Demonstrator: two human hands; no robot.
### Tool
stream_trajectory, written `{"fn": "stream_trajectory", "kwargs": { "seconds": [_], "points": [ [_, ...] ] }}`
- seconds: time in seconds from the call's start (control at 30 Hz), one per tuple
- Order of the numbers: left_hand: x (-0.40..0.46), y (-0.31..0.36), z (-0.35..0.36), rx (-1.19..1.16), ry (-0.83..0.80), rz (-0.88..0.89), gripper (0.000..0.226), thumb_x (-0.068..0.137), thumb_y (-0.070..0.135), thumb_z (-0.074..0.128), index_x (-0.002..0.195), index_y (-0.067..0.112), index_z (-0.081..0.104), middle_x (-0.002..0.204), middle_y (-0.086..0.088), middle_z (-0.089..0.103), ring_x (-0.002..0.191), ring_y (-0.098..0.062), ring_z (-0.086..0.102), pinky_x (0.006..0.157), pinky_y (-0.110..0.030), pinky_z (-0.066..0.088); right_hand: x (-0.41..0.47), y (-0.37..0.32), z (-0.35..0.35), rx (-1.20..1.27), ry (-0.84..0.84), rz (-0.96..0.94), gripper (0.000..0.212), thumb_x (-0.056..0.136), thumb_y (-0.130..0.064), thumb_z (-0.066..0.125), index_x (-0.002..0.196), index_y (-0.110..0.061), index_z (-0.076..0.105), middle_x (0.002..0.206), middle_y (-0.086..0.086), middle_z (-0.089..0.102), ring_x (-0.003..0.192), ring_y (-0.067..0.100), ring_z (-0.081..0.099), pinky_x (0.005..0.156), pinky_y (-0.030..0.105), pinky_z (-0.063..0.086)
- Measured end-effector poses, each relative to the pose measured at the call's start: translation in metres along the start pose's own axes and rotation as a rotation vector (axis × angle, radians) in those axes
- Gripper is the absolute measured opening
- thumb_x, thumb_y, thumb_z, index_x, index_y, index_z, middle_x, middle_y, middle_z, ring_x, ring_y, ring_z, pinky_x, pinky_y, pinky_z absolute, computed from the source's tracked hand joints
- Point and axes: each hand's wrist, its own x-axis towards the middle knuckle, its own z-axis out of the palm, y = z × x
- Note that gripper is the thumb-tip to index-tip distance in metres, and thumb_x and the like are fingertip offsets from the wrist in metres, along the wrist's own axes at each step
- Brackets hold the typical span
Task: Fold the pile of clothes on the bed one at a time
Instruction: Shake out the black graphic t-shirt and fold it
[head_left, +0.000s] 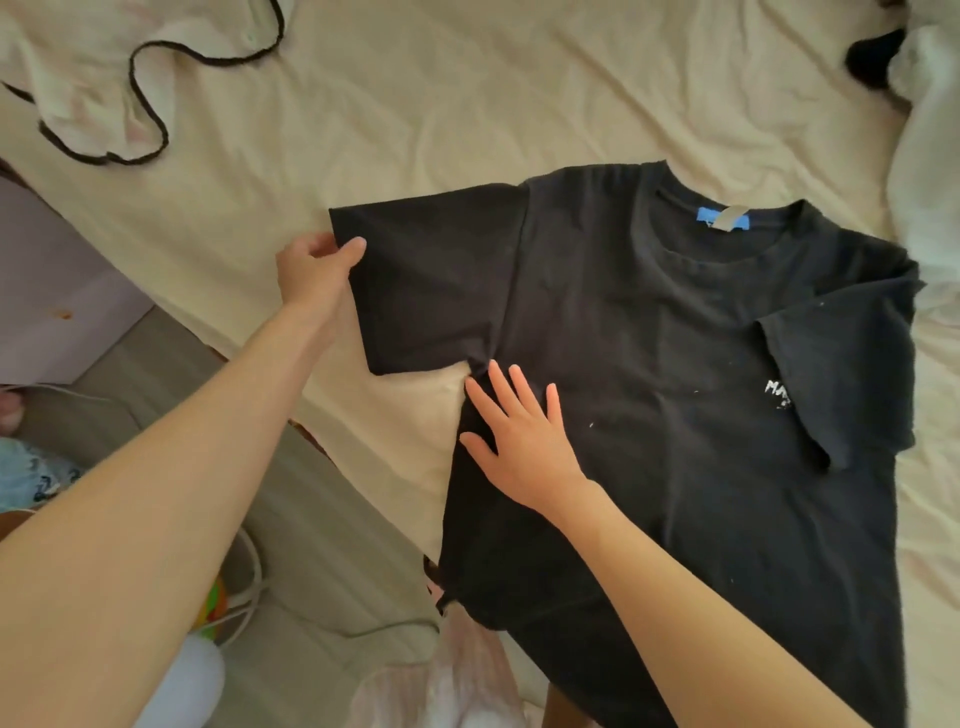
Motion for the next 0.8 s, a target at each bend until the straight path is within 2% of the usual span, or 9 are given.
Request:
{"fn": "stream_trajectory", "kwargs": {
  "seconds": [0.07, 0.17, 0.27, 0.33, 0.43, 0.53, 0.67, 0.73, 0.8],
  "points": [
    [0.001, 0.009, 0.003, -0.019, -0.027, -0.045, 0.009, 0.089, 0.017, 0.06, 0.093, 0.01, 0.063, 0.098, -0.002, 0.063, 0.094, -0.016, 0.06, 0.079, -0.025, 0.047, 0.002, -0.003, -0.009, 0.184, -0.002, 0.046, 0.053, 0.099, -0.044, 0.037, 0.149, -0.029, 0.024, 0.16, -0.004, 0.006, 0.147, 0.017, -0.005, 0.111, 0.043, -0.013],
    [-0.008, 0.023, 0.009, 0.108, -0.015, 0.034, 0.013, 0.091, 0.022, 0.054, 0.1, 0.013, 0.054, 0.1, -0.002, 0.058, 0.091, -0.016, 0.056, 0.08, -0.027, 0.046, -0.005, -0.01, -0.028, 0.664, 0.054, 0.228, 0.046, 0.099, -0.038, 0.041, 0.143, -0.026, 0.038, 0.153, -0.007, 0.03, 0.143, 0.011, 0.02, 0.115, 0.032, 0.01],
    [-0.03, 0.047, 0.019, 0.292, 0.001, 0.275, 0.012, 0.093, 0.025, 0.052, 0.099, 0.017, 0.045, 0.087, 0.011, 0.052, 0.085, -0.014, 0.053, 0.071, -0.018, 0.038, -0.024, -0.005, -0.047, 1.071, 0.123, 0.421, 0.041, 0.099, -0.034, 0.044, 0.139, -0.026, 0.044, 0.139, -0.007, 0.05, 0.123, 0.006, 0.048, 0.099, 0.017, 0.037],
    [-0.054, 0.063, 0.037, 0.367, -0.025, 0.479, 0.011, 0.091, 0.024, 0.055, 0.097, 0.016, 0.048, 0.084, 0.011, 0.053, 0.078, -0.014, 0.052, 0.068, -0.019, 0.036, -0.04, 0.008, -0.057, 1.345, 0.179, 0.548, 0.036, 0.098, -0.033, 0.046, 0.133, -0.024, 0.05, 0.127, -0.004, 0.06, 0.11, 0.008, 0.059, 0.097, 0.027, 0.047],
    [-0.105, 0.074, 0.082, 0.375, -0.319, 0.675, 0.015, 0.091, 0.02, 0.057, 0.102, 0.011, 0.055, 0.092, 0.003, 0.061, 0.087, -0.019, 0.06, 0.079, -0.029, 0.046, -0.06, 0.036, -0.067, 1.657, 0.293, 0.671, 0.04, 0.098, -0.038, 0.044, 0.132, -0.018, 0.049, 0.112, -0.003, 0.067, 0.1, 0.014, 0.067, 0.088, 0.035, 0.054],
    [-0.152, 0.058, 0.116, 0.494, -0.652, 0.767, 0.027, 0.093, 0.022, 0.055, 0.12, 0.017, 0.056, 0.112, 0.001, 0.064, 0.103, -0.015, 0.06, 0.09, -0.03, 0.048, -0.066, 0.064, -0.076, 1.838, 0.371, 0.733, 0.055, 0.096, -0.046, 0.044, 0.142, -0.015, 0.038, 0.114, 0.001, 0.064, 0.103, 0.019, 0.065, 0.083, 0.037, 0.054],
    [-0.157, 0.011, 0.105, 0.638, -0.425, 0.863, 0.035, 0.09, 0.021, 0.059, 0.124, 0.019, 0.055, 0.124, 0.001, 0.057, 0.117, -0.018, 0.049, 0.098, -0.033, 0.04, -0.042, 0.082, -0.087, 1.692, 0.263, 0.824, 0.061, 0.094, -0.047, 0.05, 0.143, -0.013, 0.034, 0.124, 0.007, 0.056, 0.106, 0.024, 0.06, 0.088, 0.04, 0.052],
    [-0.146, -0.016, 0.088, 0.657, -0.33, 0.712, 0.038, 0.089, 0.025, 0.061, 0.125, 0.018, 0.052, 0.124, -0.002, 0.053, 0.115, -0.02, 0.048, 0.095, -0.033, 0.041, -0.02, 0.082, -0.09, 1.258, 0.312, 0.826, 0.058, 0.093, -0.044, 0.053, 0.139, -0.013, 0.04, 0.129, 0.007, 0.054, 0.108, 0.022, 0.058, 0.091, 0.035, 0.049],
    [-0.136, -0.036, 0.074, 0.552, -0.308, 0.428, 0.041, 0.088, 0.03, 0.062, 0.125, 0.016, 0.05, 0.117, -0.001, 0.05, 0.109, -0.019, 0.05, 0.091, -0.029, 0.043, 0.001, 0.083, -0.095, 0.715, 0.464, 0.69, 0.054, 0.093, -0.042, 0.054, 0.137, -0.013, 0.043, 0.131, 0.006, 0.051, 0.117, 0.021, 0.051, 0.097, 0.033, 0.041]
  ]
}}
